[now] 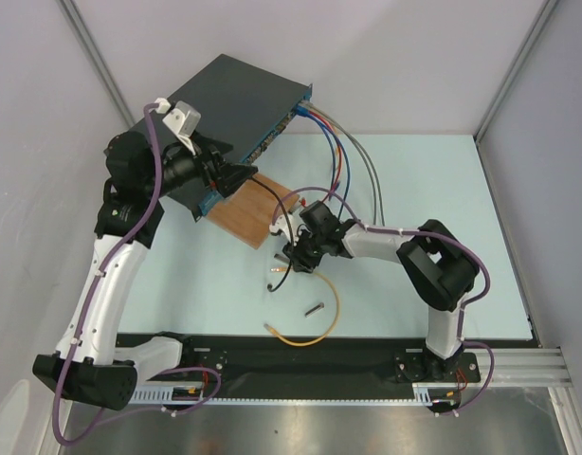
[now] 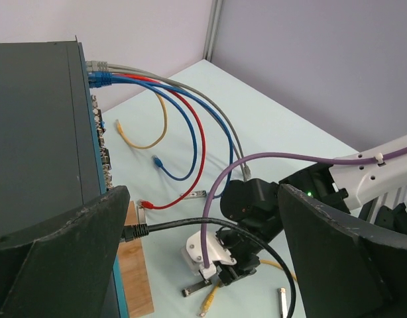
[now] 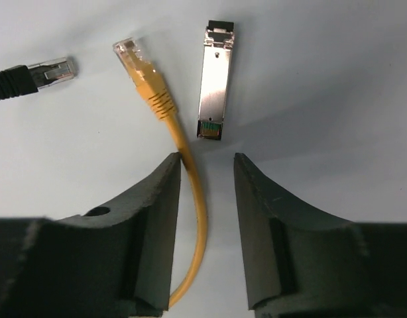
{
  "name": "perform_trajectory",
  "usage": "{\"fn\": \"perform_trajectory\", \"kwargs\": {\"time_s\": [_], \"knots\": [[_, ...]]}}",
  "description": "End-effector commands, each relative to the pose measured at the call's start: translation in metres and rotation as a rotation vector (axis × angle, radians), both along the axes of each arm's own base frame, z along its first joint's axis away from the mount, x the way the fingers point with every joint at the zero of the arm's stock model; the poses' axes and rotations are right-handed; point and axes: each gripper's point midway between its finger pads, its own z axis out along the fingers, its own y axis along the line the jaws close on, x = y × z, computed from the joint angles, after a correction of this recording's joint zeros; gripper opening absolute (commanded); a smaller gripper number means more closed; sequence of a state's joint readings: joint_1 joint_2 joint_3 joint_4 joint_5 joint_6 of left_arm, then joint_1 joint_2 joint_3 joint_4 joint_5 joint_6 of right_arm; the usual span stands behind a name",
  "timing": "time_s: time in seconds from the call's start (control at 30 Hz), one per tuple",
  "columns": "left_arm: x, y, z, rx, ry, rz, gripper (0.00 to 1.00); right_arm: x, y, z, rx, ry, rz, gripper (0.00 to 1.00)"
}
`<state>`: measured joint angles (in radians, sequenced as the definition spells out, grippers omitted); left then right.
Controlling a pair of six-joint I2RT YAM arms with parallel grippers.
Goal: Insert the plug into the switch port
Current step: Pick up the connector from the center of the board.
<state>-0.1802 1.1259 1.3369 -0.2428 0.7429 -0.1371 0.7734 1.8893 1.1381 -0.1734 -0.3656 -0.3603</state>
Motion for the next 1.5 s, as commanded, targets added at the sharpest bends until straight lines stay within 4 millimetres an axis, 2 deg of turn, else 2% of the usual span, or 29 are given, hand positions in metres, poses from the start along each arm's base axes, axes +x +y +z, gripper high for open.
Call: {"fn": "perform_trajectory", "kwargs": {"time_s": [0.0,0.13,0.2,0.3,0.37,0.4,0.47,0.6,0.63,0.7,0.73,0.8,0.83,0.87,0.97,1.0,1.07,1.2,1.27,1.33,1.47], "knots": [[-0.005,0.003,0.005,0.015,-0.043,0.008,1.0,0.003,0.011,-0.004,0.0,-0.051,0.044,0.39],[-0.005,0.003,0.004,0.017,-0.041,0.008,1.0,-0.01,0.005,-0.015,-0.038,-0.08,0.109,0.33],[-0.005,0.002,0.003,0.016,-0.04,0.001,1.0,-0.021,-0.005,-0.025,-0.075,-0.084,0.153,0.3],[-0.004,0.001,0.004,0.013,-0.038,0.002,1.0,-0.032,-0.018,-0.031,-0.11,-0.081,0.19,0.19],[-0.003,0.001,0.005,0.01,-0.041,0.002,1.0,-0.034,-0.019,-0.023,-0.1,-0.078,0.187,0.13],[-0.001,0.001,0.004,0.008,-0.039,0.002,1.0,-0.034,-0.019,-0.021,-0.099,-0.077,0.179,0.03],[-0.001,0.0,0.008,0.003,-0.047,0.0,1.0,-0.028,-0.019,-0.01,-0.092,-0.08,0.158,0.0],[0.002,-0.001,0.011,-0.001,-0.049,-0.01,1.0,-0.007,-0.028,0.021,-0.036,-0.056,0.088,0.0],[0.003,-0.002,0.01,-0.002,-0.044,-0.016,1.0,0.007,-0.037,0.033,-0.024,-0.047,0.045,0.0],[0.004,-0.004,0.012,-0.006,-0.051,-0.023,1.0,0.015,-0.046,0.056,0.035,-0.026,0.021,0.0],[0.005,-0.005,0.013,-0.007,-0.051,-0.032,1.0,0.026,-0.058,0.067,0.047,-0.014,-0.015,0.0],[0.005,-0.008,0.013,-0.007,-0.055,-0.048,0.99,0.027,-0.065,0.089,0.095,-0.004,-0.012,0.0],[0.005,-0.01,0.013,0.002,-0.063,-0.056,0.99,0.024,-0.073,0.094,0.096,0.022,-0.018,0.0],[0.006,-0.012,0.013,0.008,-0.071,-0.069,0.99,0.029,-0.078,0.108,0.131,0.019,-0.018,0.0],[0.003,-0.027,0.013,0.045,-0.105,-0.131,0.97,0.026,-0.092,0.144,0.194,0.026,-0.017,0.0],[0.001,-0.031,0.009,0.061,-0.098,-0.153,0.97,0.023,-0.095,0.16,0.218,0.012,-0.016,0.0],[-0.006,-0.043,0.013,0.106,-0.156,-0.22,0.94,0.013,-0.099,0.179,0.259,0.035,-0.003,0.0],[-0.018,-0.066,-0.007,0.233,-0.217,-0.347,0.91,0.006,-0.105,0.233,0.324,-0.034,0.019,0.0],[-0.028,-0.076,-0.019,0.316,-0.267,-0.414,0.89,-0.005,-0.106,0.248,0.34,-0.035,0.034,0.0],[-0.028,-0.08,-0.032,0.388,-0.307,-0.443,0.89,-0.01,-0.106,0.261,0.355,-0.038,0.038,0.0],[-0.038,-0.094,-0.046,0.458,-0.368,-0.516,0.86,-0.022,-0.101,0.285,0.393,-0.07,0.058,0.0]]}}
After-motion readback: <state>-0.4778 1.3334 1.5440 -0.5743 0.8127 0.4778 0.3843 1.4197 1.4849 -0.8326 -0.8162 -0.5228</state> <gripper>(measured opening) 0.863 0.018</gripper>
